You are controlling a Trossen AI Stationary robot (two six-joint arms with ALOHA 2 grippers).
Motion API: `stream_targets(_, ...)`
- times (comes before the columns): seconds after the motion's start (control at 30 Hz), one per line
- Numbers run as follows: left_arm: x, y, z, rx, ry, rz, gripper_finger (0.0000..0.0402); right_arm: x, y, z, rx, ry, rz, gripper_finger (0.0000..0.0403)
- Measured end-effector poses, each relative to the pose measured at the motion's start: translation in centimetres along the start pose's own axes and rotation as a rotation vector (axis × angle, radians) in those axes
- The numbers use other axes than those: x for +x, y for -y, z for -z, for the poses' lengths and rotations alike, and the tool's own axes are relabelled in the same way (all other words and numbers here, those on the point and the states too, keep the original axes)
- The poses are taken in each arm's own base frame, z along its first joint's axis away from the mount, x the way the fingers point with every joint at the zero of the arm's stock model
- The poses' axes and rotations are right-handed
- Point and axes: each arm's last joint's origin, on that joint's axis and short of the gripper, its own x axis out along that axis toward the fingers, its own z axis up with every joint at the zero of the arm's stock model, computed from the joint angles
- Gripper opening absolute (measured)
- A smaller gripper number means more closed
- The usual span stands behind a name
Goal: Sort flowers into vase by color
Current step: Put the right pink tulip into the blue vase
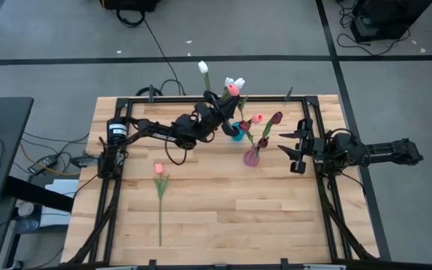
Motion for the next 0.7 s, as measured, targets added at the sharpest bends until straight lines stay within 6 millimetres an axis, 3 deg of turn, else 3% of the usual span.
stream_targets(0.2,0.5,0.3,-1.2,0.002,-0.012,-0.018,0.0003,0.0,0.0,0.0,0.0,-0.004,0.003,0.0185)
stream_targets(0.7,-0.3,0.0,0.3,0.079,-0.144,-0.034,0.0003,0.0,0.0,0.0,0.0,-0.002,0.0,0.0185)
